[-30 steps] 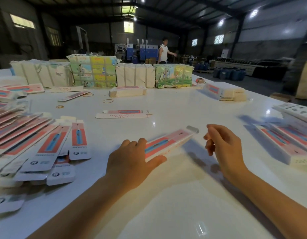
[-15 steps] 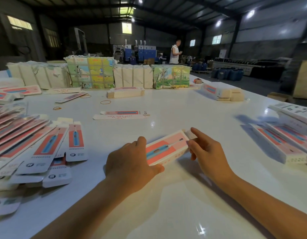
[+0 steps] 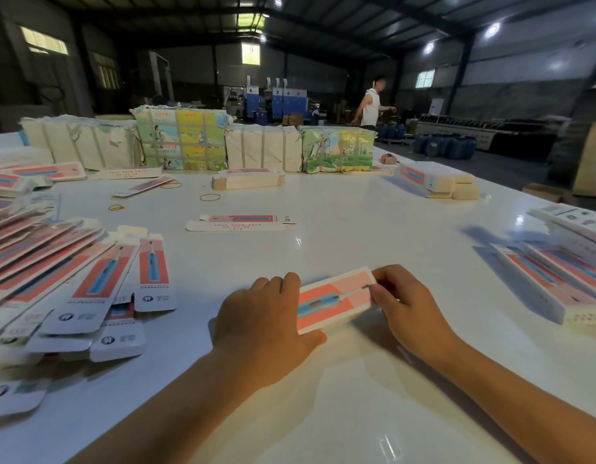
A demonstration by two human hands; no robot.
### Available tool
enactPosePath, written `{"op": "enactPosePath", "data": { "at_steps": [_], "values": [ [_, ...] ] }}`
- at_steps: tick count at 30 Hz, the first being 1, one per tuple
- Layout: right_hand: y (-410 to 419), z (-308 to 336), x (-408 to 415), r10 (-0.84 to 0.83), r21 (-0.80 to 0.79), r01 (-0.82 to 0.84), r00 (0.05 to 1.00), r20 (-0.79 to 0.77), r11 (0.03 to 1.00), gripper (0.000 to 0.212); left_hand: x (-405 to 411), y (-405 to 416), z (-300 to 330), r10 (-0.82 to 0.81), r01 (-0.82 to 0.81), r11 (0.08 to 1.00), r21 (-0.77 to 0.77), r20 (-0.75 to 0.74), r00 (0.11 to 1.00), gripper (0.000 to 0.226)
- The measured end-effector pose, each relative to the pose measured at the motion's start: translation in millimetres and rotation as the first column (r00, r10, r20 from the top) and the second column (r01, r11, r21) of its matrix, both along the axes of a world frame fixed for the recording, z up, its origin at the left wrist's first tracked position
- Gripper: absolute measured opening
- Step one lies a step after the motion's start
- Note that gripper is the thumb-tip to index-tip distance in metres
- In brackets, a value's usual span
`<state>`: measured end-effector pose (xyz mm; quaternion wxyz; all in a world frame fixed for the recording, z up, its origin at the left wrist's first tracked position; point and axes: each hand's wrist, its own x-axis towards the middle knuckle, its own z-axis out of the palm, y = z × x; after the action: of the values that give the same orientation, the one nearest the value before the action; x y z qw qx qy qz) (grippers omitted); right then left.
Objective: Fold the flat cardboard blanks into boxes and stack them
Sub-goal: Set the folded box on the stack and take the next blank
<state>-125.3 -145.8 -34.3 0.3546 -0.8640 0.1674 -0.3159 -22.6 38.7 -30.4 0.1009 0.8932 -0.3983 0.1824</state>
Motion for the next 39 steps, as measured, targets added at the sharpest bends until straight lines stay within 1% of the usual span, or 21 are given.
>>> {"op": "enactPosePath", "data": {
  "at_steps": [3, 6, 8, 9, 10, 11, 12, 13, 14, 15, 16, 17, 18, 19, 20, 22, 25, 28, 33, 37, 39],
  "values": [
    [-2.2, 1.4, -1.7, 0.056, 0.010, -0.056, 0.998, -0.020, 0.998, 0.023, 0.4, 1.6, 0.1, 0.003, -0.003, 1.000, -0.001, -0.017, 1.000, 0.065],
    [-3.9, 3.8, -3.3, -0.041, -0.166, 0.052, 0.997, 0.073, 0.985, 0.011, -1.9, 0.2, 0.9, 0.013, -0.017, 0.999, -0.036, -0.095, 0.995, 0.062],
    [-5.5, 2.7, -1.4, -0.141, -0.205, 0.167, 0.981, 0.134, 0.964, 0.053, -3.2, -0.8, 1.4, 0.022, -0.032, 0.997, -0.067, -0.140, 0.990, 0.063],
    [-8.5, 2.7, 0.6, -0.147, -0.075, 0.158, 0.980, 0.136, 0.985, 0.072, -4.0, -1.0, 1.5, 0.024, -0.037, 0.996, -0.081, -0.151, 0.988, 0.063],
    [-10.1, 4.5, 1.8, -0.096, 0.183, 0.071, 0.987, 0.129, 0.981, 0.082, -5.3, -1.0, 1.3, 0.020, -0.035, 0.995, -0.093, -0.165, 0.986, 0.062],
    [-10.4, 7.1, 2.4, 0.008, 0.494, -0.090, 0.986, 0.165, 0.865, 0.082, -6.9, -1.5, 1.1, 0.008, -0.027, 0.994, -0.103, -0.176, 0.984, 0.060],
    [-14.2, 6.5, 2.8, 0.116, 0.715, -0.245, 0.967, 0.225, 0.655, 0.071, -9.1, -2.1, 0.4, -0.008, -0.011, 0.994, -0.106, -0.178, 0.984, 0.059],
    [-13.8, 7.2, 3.5, 0.176, 0.786, -0.322, 0.947, 0.270, 0.527, 0.052, -11.3, -3.1, -0.3, -0.025, 0.008, 0.995, -0.102, -0.169, 0.985, 0.058],
    [-14.0, 4.1, 3.0, 0.209, 0.754, -0.322, 0.947, 0.246, 0.572, 0.030, -13.1, -4.3, -0.9, -0.040, 0.024, 0.995, -0.098, -0.156, 0.987, 0.057],
    [-11.7, 2.0, 2.5, 0.196, 0.664, -0.293, 0.956, 0.218, 0.688, 0.008, -14.0, -5.5, -1.8, -0.050, 0.036, 0.995, -0.095, -0.148, 0.988, 0.057],
    [-8.7, -1.5, 1.2, 0.175, 0.455, -0.236, 0.969, 0.174, 0.858, 0.015, -14.3, -6.8, -2.8, -0.058, 0.044, 0.994, -0.096, -0.146, 0.988, 0.056],
    [-5.0, -4.1, 1.3, 0.148, 0.247, -0.181, 0.978, 0.147, 0.952, 0.025, -14.4, -7.2, -3.8, -0.063, 0.049, 0.994, -0.095, -0.146, 0.987, 0.056],
    [-2.0, -6.6, 0.5, 0.129, 0.060, -0.138, 0.983, 0.127, 0.989, 0.025, -14.3, -7.2, -4.3, -0.064, 0.051, 0.995, -0.091, -0.140, 0.988, 0.057],
    [2.7, -5.4, 0.3, 0.129, -0.009, -0.129, 0.983, 0.132, 0.992, 0.020, -14.2, -6.4, -4.4, -0.062, 0.052, 0.995, -0.081, -0.127, 0.990, 0.057],
    [4.1, -5.9, 0.2, 0.144, -0.012, -0.144, 0.979, 0.144, 0.989, 0.019, -14.1, -5.3, -4.4, -0.059, 0.051, 0.996, -0.069, -0.112, 0.992, 0.060],
    [3.7, -3.7, 0.6, 0.167, 0.166, -0.207, 0.960, 0.226, 0.964, 0.030, -13.3, -3.7, -4.1, -0.052, 0.048, 0.997, -0.057, -0.064, 0.997, 0.065],
    [-2.2, 4.1, 3.3, 0.156, 0.502, -0.304, 0.936, 0.316, 0.810, 0.046, -11.9, -2.9, -3.6, -0.057, 0.059, 0.997, -0.047, 0.045, 0.997, 0.061],
    [-7.8, 4.5, 4.9, 0.113, 0.634, -0.305, 0.939, 0.325, 0.710, 0.053, -11.0, -2.6, -5.0, -0.058, 0.062, 0.997, -0.051, 0.067, 0.996, 0.060],
    [-9.9, 5.6, 4.1, 0.080, 0.656, -0.296, 0.937, 0.339, 0.694, 0.046, -10.5, -2.3, -6.5, -0.066, 0.070, 0.996, -0.047, 0.076, 0.995, 0.062],
    [-5.5, 6.1, 1.0, 0.083, 0.516, -0.245, 0.945, 0.317, 0.821, 0.052, -11.3, -3.1, -5.2, -0.071, 0.076, 0.996, -0.049, 0.100, 0.992, 0.059],
    [-0.5, 7.0, -3.1, 0.118, 0.369, -0.221, 0.952, 0.281, 0.903, 0.046, -11.8, -3.2, -4.9, -0.070, 0.075, 0.996, -0.052, 0.089, 0.994, 0.059]
  ]
}}
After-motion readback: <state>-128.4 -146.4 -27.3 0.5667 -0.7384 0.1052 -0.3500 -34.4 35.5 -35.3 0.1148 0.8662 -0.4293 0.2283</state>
